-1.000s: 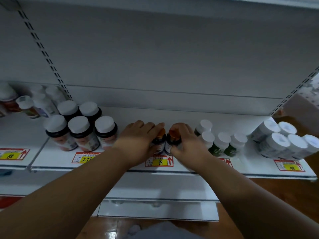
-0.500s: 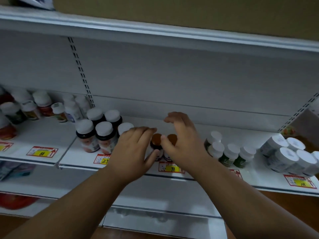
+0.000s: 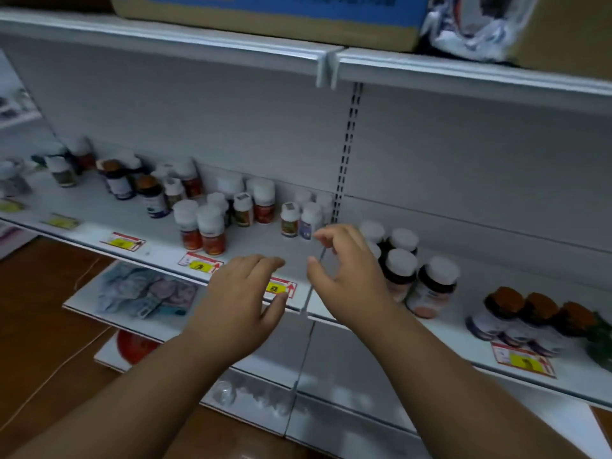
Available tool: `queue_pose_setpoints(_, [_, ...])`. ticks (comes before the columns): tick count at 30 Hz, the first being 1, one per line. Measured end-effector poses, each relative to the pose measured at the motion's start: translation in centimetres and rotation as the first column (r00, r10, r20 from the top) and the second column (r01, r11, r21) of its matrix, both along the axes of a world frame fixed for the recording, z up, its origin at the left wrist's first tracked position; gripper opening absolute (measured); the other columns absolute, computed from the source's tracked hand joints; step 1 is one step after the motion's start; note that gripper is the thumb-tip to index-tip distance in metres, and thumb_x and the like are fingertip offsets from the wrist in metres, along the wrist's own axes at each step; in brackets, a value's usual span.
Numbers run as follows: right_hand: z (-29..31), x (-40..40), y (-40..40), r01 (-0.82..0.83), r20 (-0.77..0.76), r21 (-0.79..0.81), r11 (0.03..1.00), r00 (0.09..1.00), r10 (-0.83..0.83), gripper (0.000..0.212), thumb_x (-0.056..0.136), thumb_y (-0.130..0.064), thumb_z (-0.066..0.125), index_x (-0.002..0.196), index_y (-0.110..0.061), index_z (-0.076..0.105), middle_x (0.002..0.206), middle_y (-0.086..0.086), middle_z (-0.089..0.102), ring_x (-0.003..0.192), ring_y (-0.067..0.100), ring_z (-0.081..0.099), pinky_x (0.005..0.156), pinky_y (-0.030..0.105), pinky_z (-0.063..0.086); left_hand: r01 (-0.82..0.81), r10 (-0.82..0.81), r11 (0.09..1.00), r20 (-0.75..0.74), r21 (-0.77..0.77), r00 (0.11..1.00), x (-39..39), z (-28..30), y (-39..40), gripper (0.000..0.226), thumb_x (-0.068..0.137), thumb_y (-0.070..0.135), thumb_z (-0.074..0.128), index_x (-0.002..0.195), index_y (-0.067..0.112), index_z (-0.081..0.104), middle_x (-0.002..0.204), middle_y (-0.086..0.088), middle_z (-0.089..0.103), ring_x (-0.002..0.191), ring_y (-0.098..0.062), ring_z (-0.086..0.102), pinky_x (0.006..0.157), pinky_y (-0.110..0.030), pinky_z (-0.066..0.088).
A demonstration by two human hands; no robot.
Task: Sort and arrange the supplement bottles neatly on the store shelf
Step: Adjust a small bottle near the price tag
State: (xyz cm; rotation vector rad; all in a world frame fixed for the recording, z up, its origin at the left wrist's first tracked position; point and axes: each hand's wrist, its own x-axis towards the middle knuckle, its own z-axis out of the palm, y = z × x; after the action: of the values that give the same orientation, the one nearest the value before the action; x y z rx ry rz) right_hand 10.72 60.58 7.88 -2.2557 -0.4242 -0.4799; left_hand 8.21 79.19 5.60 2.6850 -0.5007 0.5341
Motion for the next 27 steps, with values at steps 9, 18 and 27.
queue_pose_setpoints(9, [-1.0,12.3,5.1,0.073,-0.166,-0.294,0.953,0.978,-0.127,0.001,0.088,-0.024,0.056,0.089,-0.024,0.057,0.103,0.01,0.055,0.101,0.03,0.055,0.074,0.029,0.037,-0.003,0.001,1.0,-0.065,-0.027,0.998,7.0,-0.7,4.5,0.046,0.084,0.039,0.058,0.125,0.019,0.055,0.113,0.0,0.063,0.101,-0.022,0.057,0.084,-0.035,0.047])
queue_pose_setpoints(18, [-6.1,21.7,8.0,0.046,-0.239,-0.565,0.824,0.947,-0.217,0.018,0.087,-0.02,0.051,0.104,-0.015,0.049,0.107,0.008,0.056,0.092,0.033,0.061,0.081,0.044,0.05,0.037,-0.04,0.999,-0.139,-0.026,0.99,12.1,-1.4,6.9,0.048,0.085,0.044,0.054,0.126,0.02,0.056,0.114,-0.002,0.065,0.104,-0.022,0.059,0.086,-0.037,0.05])
queue_pose_setpoints(27, [-4.1,17.5,9.1,0.25,-0.18,-0.295,0.922,0.933,-0.311,0.02,0.089,-0.028,0.061,0.1,-0.013,0.059,0.099,0.009,0.058,0.089,0.025,0.055,0.072,0.033,0.042,0.205,-0.224,0.971,-0.175,-0.121,0.959,14.0,-2.2,10.2,0.045,0.086,0.039,0.06,0.127,0.021,0.054,0.119,0.0,0.061,0.11,-0.018,0.055,0.089,-0.029,0.044])
